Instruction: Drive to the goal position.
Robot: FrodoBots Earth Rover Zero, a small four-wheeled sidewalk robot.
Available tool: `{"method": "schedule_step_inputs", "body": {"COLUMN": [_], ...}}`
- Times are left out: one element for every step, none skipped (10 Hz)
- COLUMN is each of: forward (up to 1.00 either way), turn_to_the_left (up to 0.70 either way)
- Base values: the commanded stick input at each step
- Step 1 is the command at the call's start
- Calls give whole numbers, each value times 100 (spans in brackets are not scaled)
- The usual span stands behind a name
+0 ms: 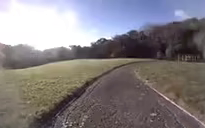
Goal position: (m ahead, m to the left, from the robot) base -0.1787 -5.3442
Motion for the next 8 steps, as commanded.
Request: {"method": "schedule_step_inputs", "body": {"forward": [50, 50, 50, 50, 50, 50, 50, 50], "turn_to_the_left": [0, 0, 0, 0, 0, 0, 0, 0]}}
